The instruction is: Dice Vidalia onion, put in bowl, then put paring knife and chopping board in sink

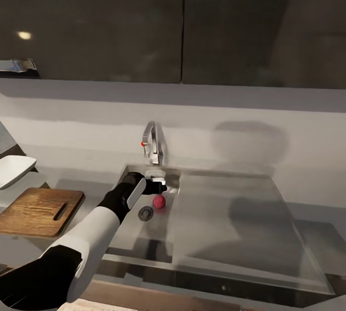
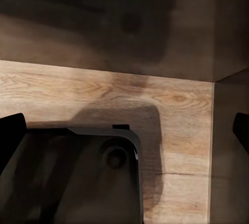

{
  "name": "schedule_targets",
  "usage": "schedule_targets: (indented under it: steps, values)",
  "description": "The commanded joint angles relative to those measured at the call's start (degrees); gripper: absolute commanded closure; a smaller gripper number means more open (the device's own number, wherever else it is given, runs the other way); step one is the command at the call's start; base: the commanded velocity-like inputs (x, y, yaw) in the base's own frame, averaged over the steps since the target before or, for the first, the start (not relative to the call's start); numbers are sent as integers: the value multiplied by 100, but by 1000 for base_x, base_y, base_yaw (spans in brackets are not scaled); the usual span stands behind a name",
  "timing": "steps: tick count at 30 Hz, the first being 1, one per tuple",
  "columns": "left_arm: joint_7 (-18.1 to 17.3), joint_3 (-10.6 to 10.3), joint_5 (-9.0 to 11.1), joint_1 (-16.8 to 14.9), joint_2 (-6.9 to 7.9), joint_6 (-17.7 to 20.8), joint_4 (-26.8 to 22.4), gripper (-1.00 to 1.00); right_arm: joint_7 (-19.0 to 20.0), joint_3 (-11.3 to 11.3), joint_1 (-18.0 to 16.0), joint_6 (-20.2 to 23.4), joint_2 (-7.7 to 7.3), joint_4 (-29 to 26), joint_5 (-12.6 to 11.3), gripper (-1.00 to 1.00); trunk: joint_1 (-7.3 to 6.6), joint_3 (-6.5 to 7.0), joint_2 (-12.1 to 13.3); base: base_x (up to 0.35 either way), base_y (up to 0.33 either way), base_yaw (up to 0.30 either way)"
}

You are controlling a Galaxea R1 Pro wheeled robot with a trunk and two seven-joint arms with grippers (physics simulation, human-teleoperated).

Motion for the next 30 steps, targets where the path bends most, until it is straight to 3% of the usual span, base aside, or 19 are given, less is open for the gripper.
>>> schedule_targets:
  steps: [1,30]
  values:
    - [56,-23,60,-4,5,21,-7,-100,-42,39,0,-12,-10,-7,-52,-100,3,-20,-12,0,0,0]
    - [62,-32,59,-4,49,23,32,-100,-39,35,0,-12,-12,-7,-70,-100,3,-287,-12,32,-17,0]
